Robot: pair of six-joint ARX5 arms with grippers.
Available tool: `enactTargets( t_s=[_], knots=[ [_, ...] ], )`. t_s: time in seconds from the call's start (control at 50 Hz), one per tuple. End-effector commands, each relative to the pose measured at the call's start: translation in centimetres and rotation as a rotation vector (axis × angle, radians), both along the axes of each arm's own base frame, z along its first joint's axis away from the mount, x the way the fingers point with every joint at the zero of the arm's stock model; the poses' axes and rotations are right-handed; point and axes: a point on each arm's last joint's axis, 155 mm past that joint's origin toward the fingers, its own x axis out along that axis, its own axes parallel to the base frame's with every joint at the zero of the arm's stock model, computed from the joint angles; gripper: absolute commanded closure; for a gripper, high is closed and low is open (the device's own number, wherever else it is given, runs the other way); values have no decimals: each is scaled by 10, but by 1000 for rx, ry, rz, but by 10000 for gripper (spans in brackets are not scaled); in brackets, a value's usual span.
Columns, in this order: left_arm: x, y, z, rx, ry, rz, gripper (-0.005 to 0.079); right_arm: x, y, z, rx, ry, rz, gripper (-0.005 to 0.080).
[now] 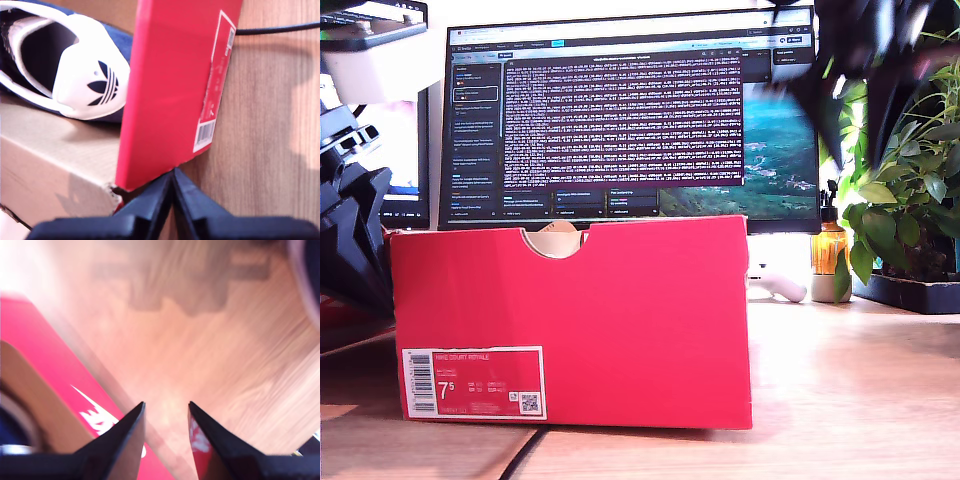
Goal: Pack the blue shoes by picking the first shoe and placing it inside the red shoebox, left side, then picking and rotating the second shoe and placing it in the shoebox
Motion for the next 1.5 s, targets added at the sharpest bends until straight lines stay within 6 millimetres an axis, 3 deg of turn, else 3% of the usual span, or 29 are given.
enactTargets(
  t_s=[0.0,0.1,0.22,0.54,0.84,1.06,1.18,1.48],
  knots=[
    [-1,-2,-2,-2,13,-2,761,-4,-11,15,-17,-50,-33,495],
    [-1,-3,-2,-3,14,-2,761,-7,-19,24,-34,-81,-46,423],
    [-1,-3,-2,-3,14,-2,761,-16,-38,19,-35,-67,-104,358],
    [-1,-3,-2,-3,13,-2,761,-84,-96,-30,-9,52,-485,317],
    [-1,-3,-2,-3,14,-3,761,-122,-133,-64,-50,150,-684,317],
    [-1,-3,-2,-3,14,-3,761,-127,-152,-74,-63,151,-786,318],
    [-1,-3,-2,-3,14,-3,761,-119,-155,-85,-40,121,-795,318],
    [-1,-3,-2,-4,14,-3,761,-123,-162,-120,-28,117,-841,325]
  ],
)
